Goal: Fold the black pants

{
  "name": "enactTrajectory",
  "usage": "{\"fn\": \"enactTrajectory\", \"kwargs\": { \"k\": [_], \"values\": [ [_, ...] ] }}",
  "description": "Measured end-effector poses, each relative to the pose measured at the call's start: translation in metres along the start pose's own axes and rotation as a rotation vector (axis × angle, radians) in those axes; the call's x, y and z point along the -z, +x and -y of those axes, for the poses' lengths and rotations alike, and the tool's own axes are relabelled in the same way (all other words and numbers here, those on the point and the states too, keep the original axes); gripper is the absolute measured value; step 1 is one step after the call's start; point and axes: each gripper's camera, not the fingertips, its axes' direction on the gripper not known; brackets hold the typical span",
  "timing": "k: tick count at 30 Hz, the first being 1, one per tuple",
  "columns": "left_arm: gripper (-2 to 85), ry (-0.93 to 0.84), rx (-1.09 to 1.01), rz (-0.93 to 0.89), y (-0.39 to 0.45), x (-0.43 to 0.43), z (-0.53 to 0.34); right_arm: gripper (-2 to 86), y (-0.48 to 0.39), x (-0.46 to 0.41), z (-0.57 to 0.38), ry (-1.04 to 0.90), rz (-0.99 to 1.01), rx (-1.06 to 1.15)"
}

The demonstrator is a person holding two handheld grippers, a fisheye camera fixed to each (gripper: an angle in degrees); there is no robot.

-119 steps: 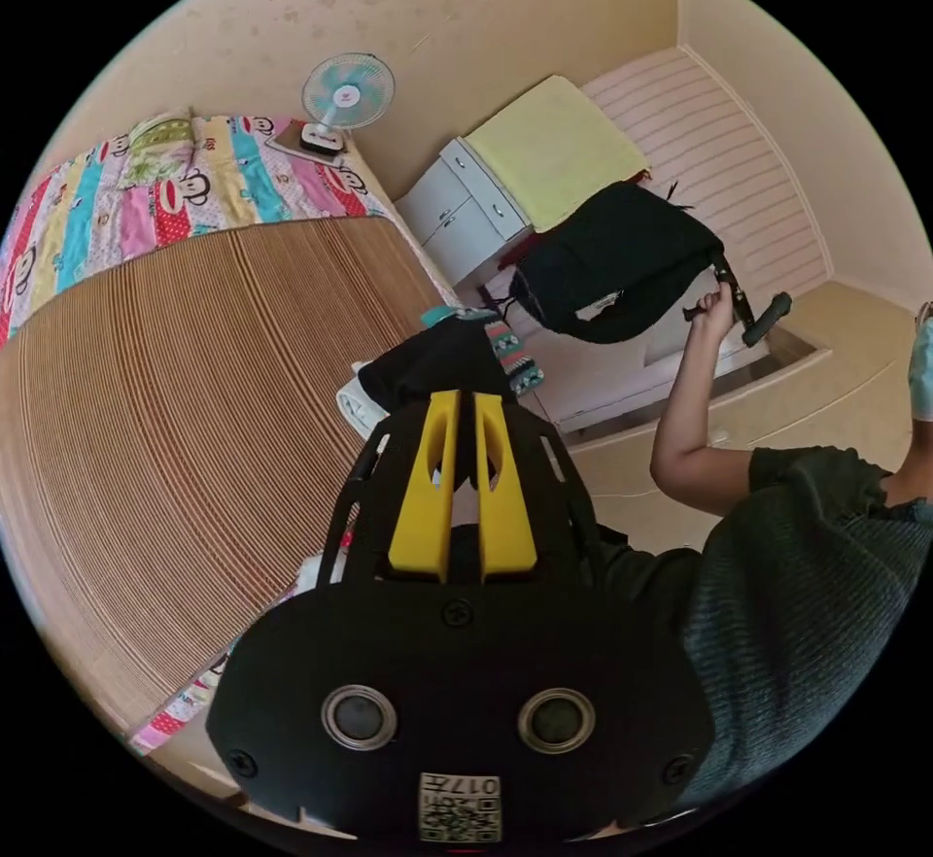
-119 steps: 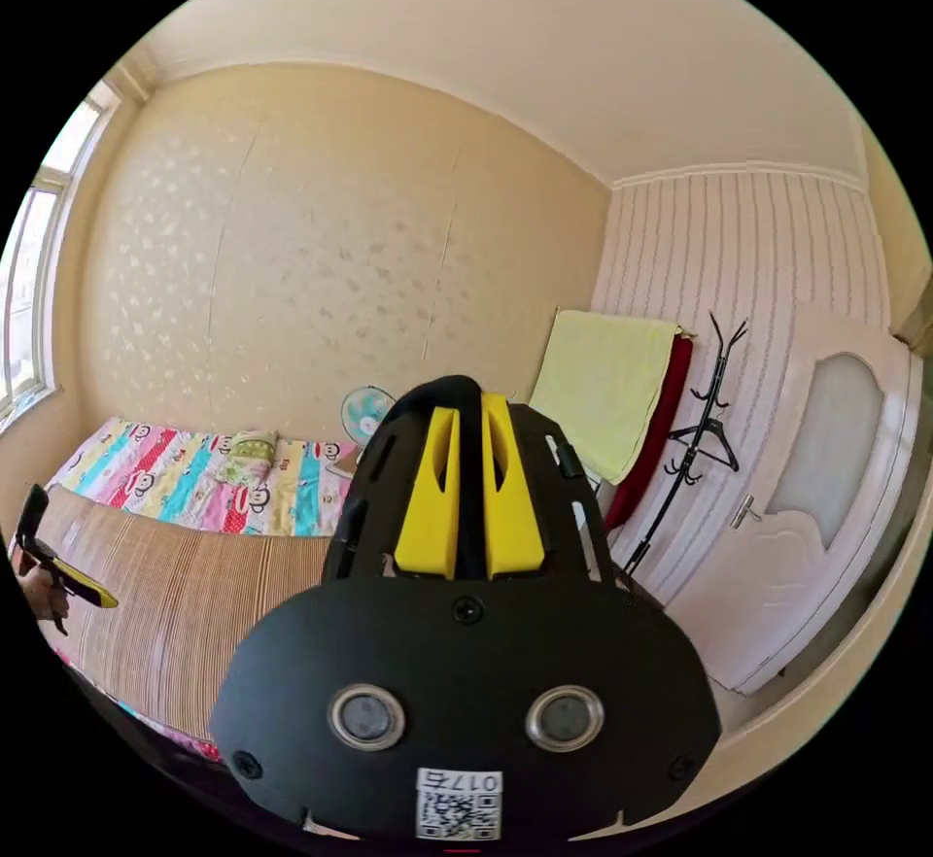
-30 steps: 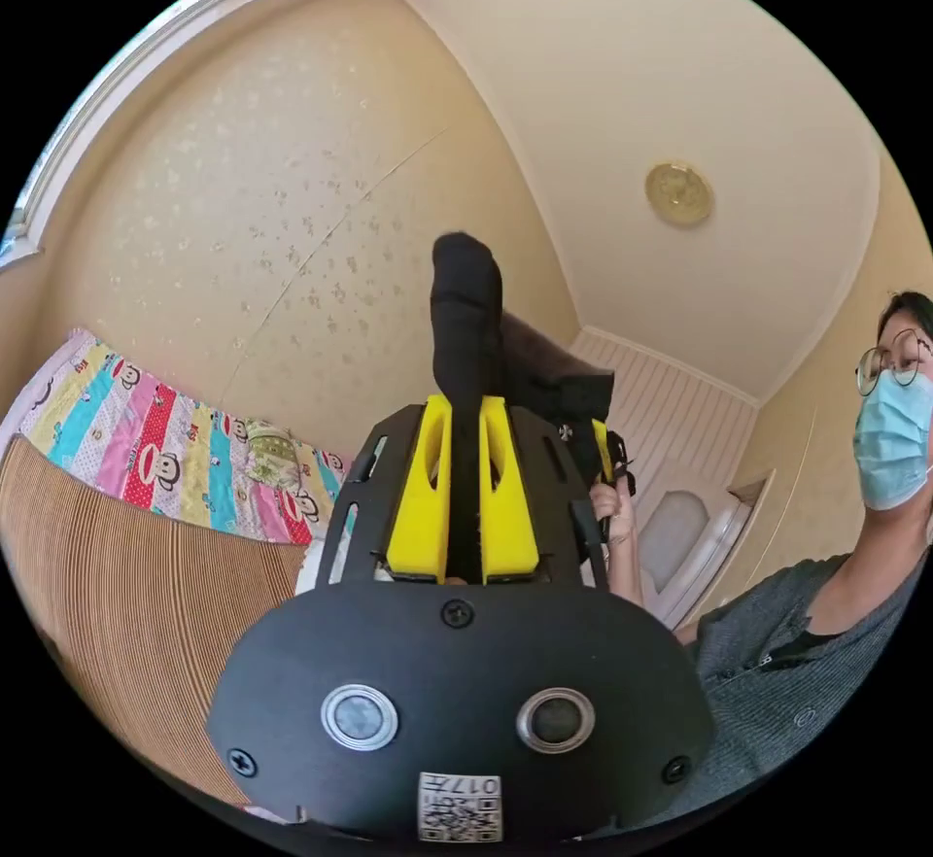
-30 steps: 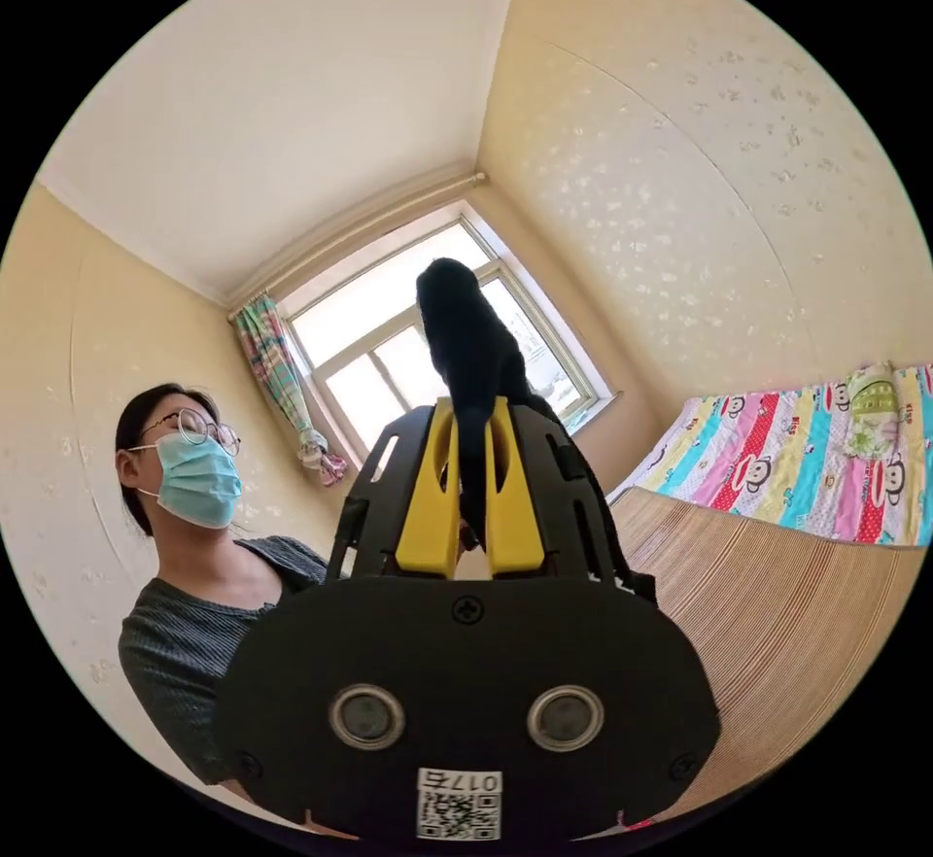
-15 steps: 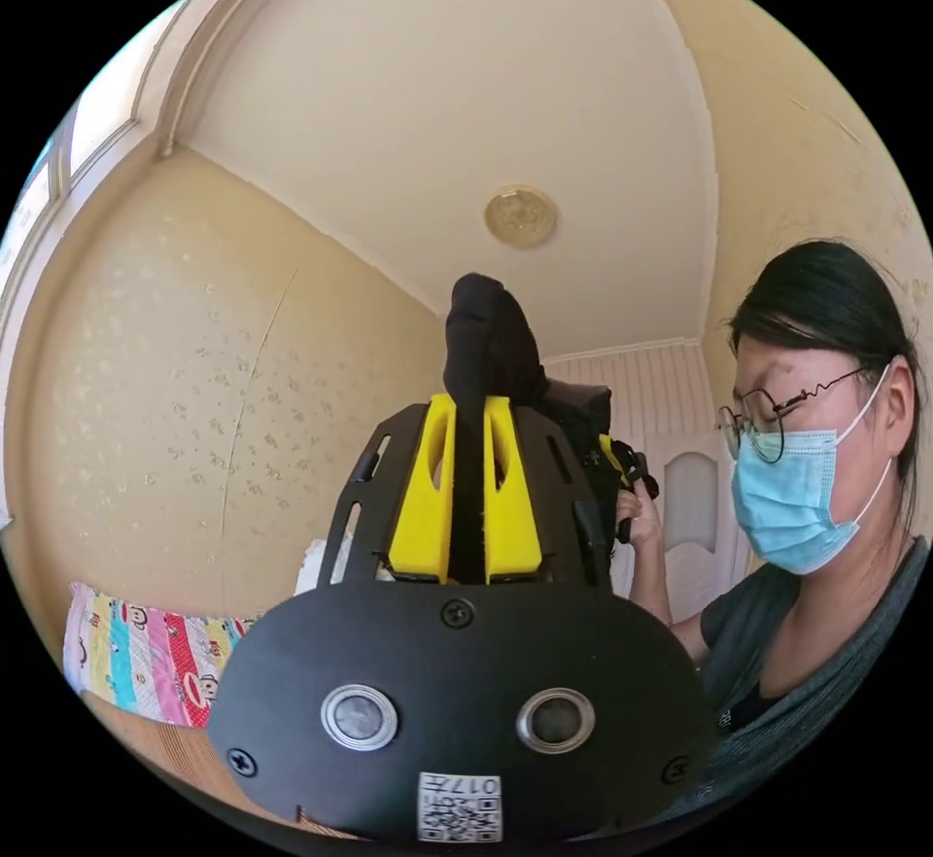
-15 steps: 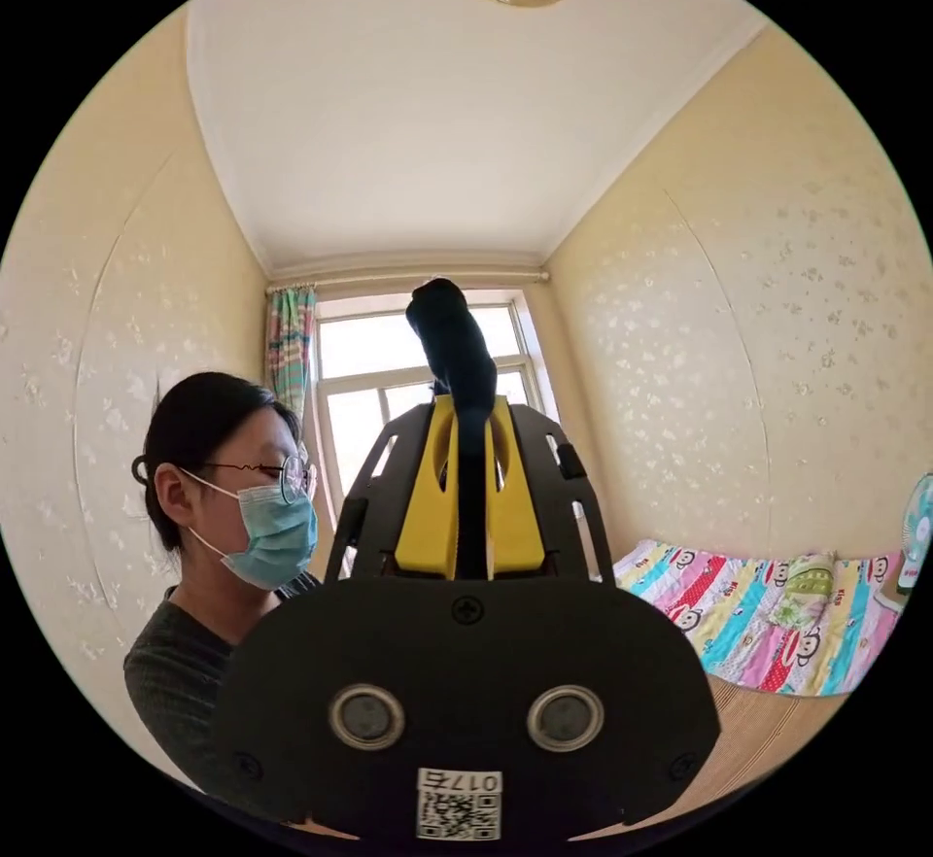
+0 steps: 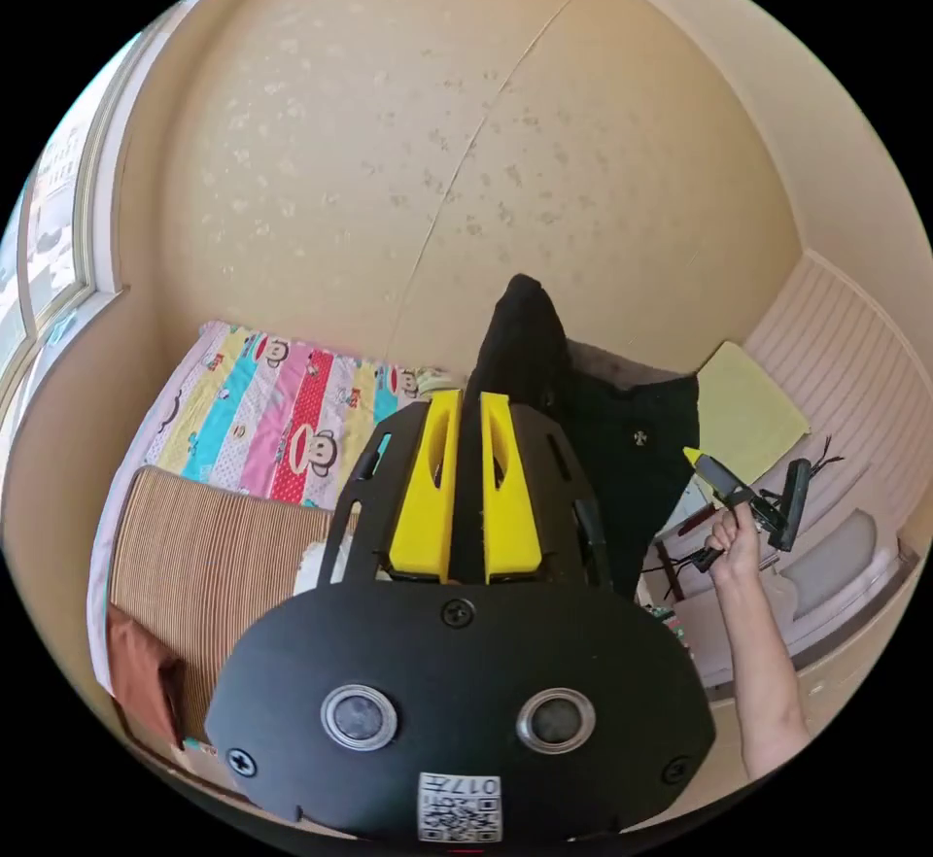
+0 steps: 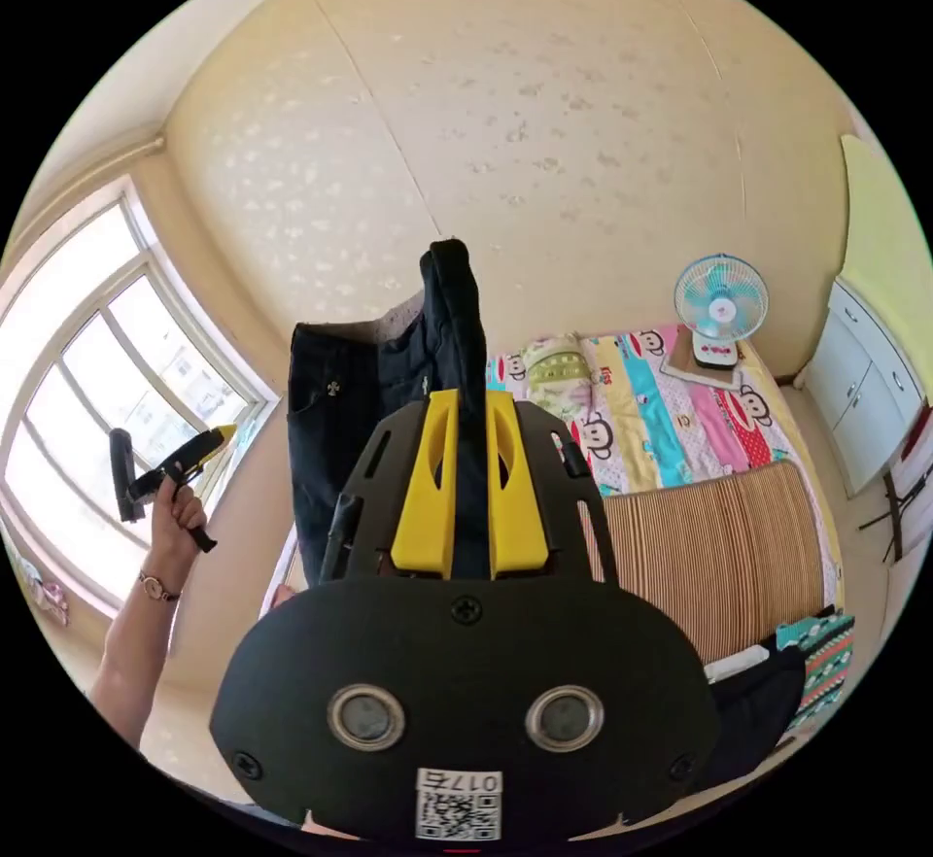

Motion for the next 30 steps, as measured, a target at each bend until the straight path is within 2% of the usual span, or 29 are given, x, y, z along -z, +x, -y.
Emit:
{"fn": "enactTrajectory", "kwargs": {
  "k": [2, 4, 7, 11, 14, 18, 20, 24, 26, 28, 30],
  "values": [
    [4.8, -0.102, -0.035, 0.052, -0.054, -0.053, -0.036, 1.9, 0.028, -0.046, -0.031, -0.108, 0.034, 0.046],
    [4.7, -0.193, -0.067, 0.089, -0.098, -0.09, -0.09, 2.2, 0.069, -0.105, -0.096, -0.295, 0.04, 0.097],
    [4.8, -0.48, -0.075, 0.119, -0.173, -0.155, -0.201, 2.8, 0.132, -0.158, -0.197, -0.558, -0.002, 0.057],
    [5.3, -0.804, -0.035, 0.184, -0.253, -0.206, -0.344, 4.3, 0.202, -0.178, -0.296, -0.793, -0.058, -0.048],
    [6.7, -0.924, 0.045, 0.175, -0.294, -0.224, -0.402, 6.4, 0.244, -0.173, -0.345, -0.897, -0.111, -0.111],
    [10.2, -0.985, 0.171, 0.236, -0.345, -0.236, -0.437, 9.7, 0.29, -0.168, -0.387, -1.006, -0.128, -0.191],
    [11.9, -1.087, 0.216, 0.253, -0.373, -0.249, -0.458, 10.6, 0.303, -0.17, -0.402, -1.071, -0.109, -0.215],
    [8.0, -1.045, 0.184, 0.294, -0.387, -0.243, -0.45, 8.3, 0.312, -0.154, -0.396, -1.039, -0.102, -0.193],
    [2.8, -1.104, 0.19, 0.174, -0.388, -0.241, -0.446, 6.0, 0.319, -0.145, -0.386, -1.04, 0.002, -0.216],
    [1.8, -1.07, 0.179, 0.066, -0.385, -0.228, -0.443, 4.3, 0.326, -0.126, -0.38, -1.017, 0.224, -0.237],
    [1.3, -1.013, 0.266, -0.082, -0.39, -0.211, -0.442, 3.9, 0.336, -0.108, -0.379, -0.973, 0.365, -0.299]
  ]
}}
